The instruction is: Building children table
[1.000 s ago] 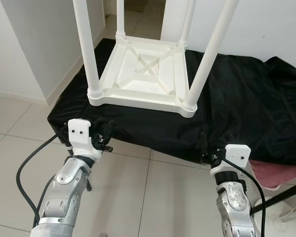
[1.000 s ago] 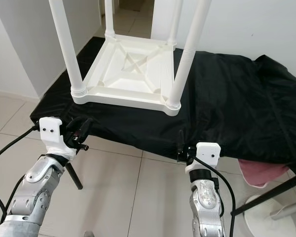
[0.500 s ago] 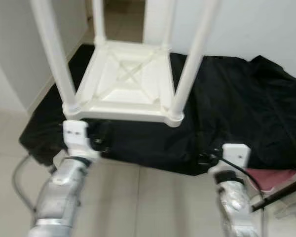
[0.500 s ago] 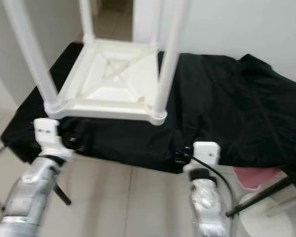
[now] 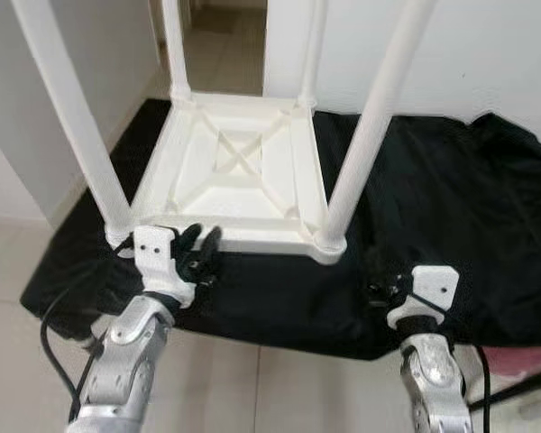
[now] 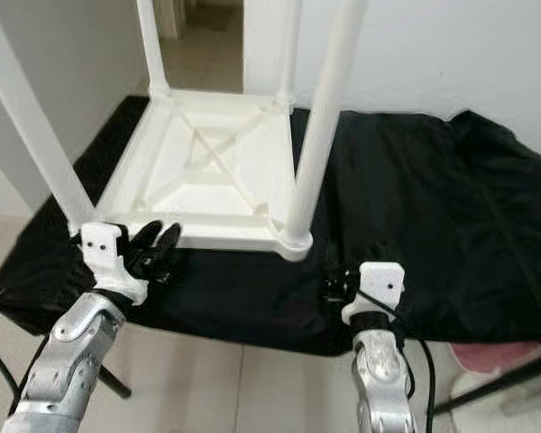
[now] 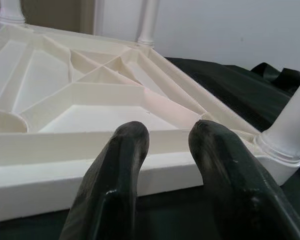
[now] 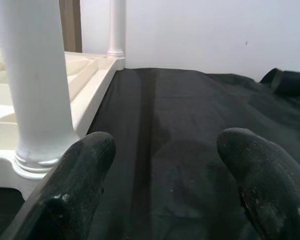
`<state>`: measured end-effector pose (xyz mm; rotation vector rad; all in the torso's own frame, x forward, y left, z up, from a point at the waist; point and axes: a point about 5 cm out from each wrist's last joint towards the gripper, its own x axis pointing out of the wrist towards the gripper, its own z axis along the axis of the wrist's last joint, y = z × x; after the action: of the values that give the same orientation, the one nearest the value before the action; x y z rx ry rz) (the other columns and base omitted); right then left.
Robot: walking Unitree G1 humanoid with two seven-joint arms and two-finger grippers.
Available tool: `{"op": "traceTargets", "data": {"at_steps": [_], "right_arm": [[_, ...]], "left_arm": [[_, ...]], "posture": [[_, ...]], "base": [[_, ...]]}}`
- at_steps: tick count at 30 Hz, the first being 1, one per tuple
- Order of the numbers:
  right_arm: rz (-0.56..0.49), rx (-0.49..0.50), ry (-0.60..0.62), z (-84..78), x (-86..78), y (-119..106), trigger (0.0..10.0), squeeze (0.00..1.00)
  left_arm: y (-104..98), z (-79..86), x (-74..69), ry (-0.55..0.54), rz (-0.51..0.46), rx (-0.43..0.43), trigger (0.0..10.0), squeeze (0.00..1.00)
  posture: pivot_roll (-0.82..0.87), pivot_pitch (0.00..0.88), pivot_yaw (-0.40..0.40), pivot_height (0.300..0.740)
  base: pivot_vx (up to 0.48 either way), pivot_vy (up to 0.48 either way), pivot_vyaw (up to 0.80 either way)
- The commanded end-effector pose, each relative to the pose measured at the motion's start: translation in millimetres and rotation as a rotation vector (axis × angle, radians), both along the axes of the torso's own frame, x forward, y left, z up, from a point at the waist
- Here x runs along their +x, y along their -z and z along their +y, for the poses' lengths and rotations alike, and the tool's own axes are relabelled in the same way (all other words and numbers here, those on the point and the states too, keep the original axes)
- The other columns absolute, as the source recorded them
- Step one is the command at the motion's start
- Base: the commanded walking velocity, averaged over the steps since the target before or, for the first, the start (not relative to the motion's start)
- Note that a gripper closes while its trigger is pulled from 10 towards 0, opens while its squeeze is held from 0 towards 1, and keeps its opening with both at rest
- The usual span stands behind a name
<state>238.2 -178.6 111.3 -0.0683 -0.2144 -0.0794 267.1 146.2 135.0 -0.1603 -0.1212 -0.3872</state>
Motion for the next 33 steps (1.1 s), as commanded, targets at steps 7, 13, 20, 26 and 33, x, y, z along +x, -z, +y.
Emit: {"op": "traceTargets", "data": {"at_steps": [7, 13, 20, 26, 33], "right_arm": [[0.013, 0.022, -0.053, 3.4, -4.4, 4.1, 10.0, 1.0], [0.017, 0.029, -0.062, 3.6, -7.1, 4.9, 10.0, 1.0], [0.024, 0.033, -0.101, 4.6, -7.1, 5.6, 10.0, 0.0], [0.026, 0.03, -0.115, 4.4, -7.6, 5.8, 10.0, 0.0], [0.033, 0.023, -0.131, 6.8, -5.9, 6.2, 10.0, 0.0]], "left_arm": [[4.3, 6.1, -3.7, -0.03, 0.011, 0.017, 10.0, 0.0], [7.1, 2.6, -10.5, -0.003, 0.017, 0.017, 10.0, 0.0], [7.0, 2.8, -12.6, -0.008, -0.004, 0.033, 10.0, 0.0], [6.7, 5.5, -12.1, -0.022, -0.004, 0.045, 10.0, 0.0], [7.2, 4.0, -11.3, 0.02, 0.025, 0.063, 10.0, 0.0]], "posture": [[-0.03, 0.0, -0.039, 0.74], [-0.03, 0.0, -0.036, 0.74], [-0.03, 0.0, -0.038, 0.74], [-0.03, 0.0, -0.047, 0.74], [-0.01, 0.0, -0.079, 0.74]], "base": [[0.0, 0.0, 0.0], [0.0, 0.0, 0.0], [0.0, 0.0, 0.0], [0.0, 0.0, 0.0], [0.0, 0.0, 0.0]]}}
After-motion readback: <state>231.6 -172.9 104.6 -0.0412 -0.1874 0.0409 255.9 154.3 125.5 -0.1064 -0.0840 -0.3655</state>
